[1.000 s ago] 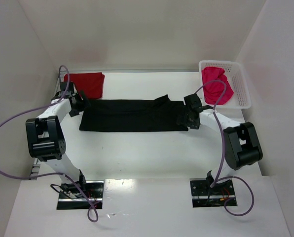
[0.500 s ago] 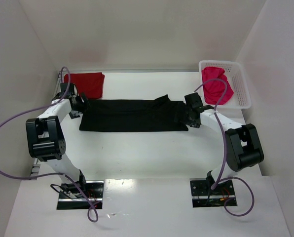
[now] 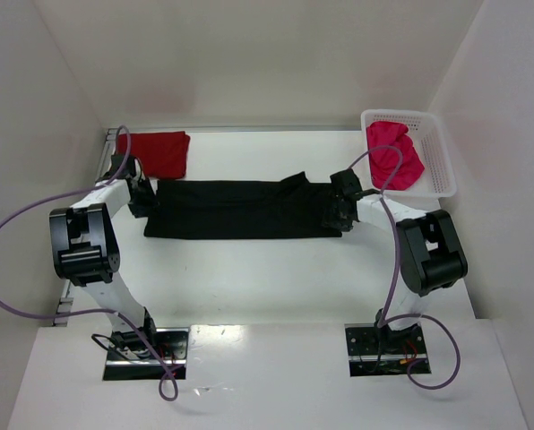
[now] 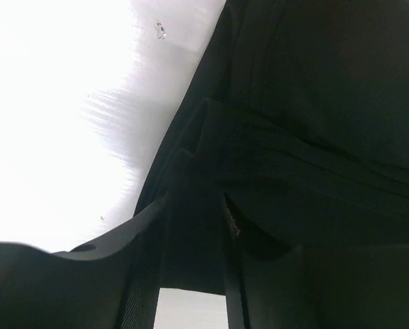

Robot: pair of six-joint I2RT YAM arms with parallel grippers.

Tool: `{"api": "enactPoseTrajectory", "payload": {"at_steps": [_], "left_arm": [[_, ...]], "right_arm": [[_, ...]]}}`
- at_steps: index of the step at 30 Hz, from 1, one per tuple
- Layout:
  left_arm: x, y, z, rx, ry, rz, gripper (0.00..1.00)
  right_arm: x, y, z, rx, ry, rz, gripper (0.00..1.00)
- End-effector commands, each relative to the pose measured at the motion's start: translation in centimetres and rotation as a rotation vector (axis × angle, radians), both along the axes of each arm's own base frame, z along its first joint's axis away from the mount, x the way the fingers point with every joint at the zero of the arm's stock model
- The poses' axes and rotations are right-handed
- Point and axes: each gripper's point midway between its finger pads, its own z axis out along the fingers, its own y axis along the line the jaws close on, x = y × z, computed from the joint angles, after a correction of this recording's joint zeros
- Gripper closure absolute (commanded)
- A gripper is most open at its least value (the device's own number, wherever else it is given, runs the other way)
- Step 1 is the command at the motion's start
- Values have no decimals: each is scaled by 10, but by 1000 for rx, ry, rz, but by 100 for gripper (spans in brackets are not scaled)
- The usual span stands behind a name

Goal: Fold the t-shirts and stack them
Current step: Rotate the tshirt 90 degrees

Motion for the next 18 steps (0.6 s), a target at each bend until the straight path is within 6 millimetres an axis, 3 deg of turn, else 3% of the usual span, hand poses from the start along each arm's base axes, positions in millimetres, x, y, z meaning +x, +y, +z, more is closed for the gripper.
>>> {"api": "enactPoseTrajectory", "payload": {"at_steps": [1,5,13,18], "left_arm": [[-1,0,-9,-17,20,-20,58],[-2,0,-13,-19,30,-20,63],[-13,-5,-21,-42,76,-36,80],[-20,-18,-33,-12,133,-68,91]], "right_arm": [[20,-2,8,-7,-59,-18,57],[26,0,11,-4,-69,-18,63],[32,-7,-6,-63,-39,-22,80],[42,-12,-4,-99,-52,-30,82]]}}
